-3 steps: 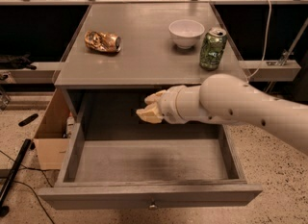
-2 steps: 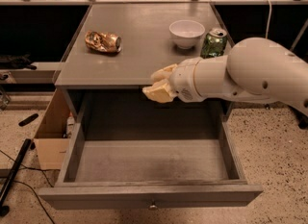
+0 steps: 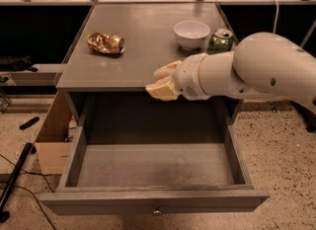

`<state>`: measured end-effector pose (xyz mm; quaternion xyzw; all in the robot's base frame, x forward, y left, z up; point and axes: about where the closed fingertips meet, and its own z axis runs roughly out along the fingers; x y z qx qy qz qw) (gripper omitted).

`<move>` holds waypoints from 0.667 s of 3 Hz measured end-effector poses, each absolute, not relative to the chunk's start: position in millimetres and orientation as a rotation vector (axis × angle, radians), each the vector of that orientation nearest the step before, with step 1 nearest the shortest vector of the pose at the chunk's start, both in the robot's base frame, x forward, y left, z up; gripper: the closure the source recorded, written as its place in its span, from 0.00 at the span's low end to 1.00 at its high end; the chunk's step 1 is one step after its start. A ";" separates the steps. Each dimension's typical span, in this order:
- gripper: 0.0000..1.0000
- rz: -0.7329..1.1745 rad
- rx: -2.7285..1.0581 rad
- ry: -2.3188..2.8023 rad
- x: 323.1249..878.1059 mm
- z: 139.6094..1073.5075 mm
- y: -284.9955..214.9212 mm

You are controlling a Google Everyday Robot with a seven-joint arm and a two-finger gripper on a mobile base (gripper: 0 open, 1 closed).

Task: Pick orange from top drawer and place on counter

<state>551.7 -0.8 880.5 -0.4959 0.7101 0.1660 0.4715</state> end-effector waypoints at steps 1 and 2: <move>1.00 0.408 -1.241 1.684 574.2 902.8 7.1; 1.00 0.407 -1.274 1.650 608.8 920.5 18.3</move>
Offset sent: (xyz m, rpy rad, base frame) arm 0.1102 0.0390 0.0584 -0.0179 -0.0828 0.1149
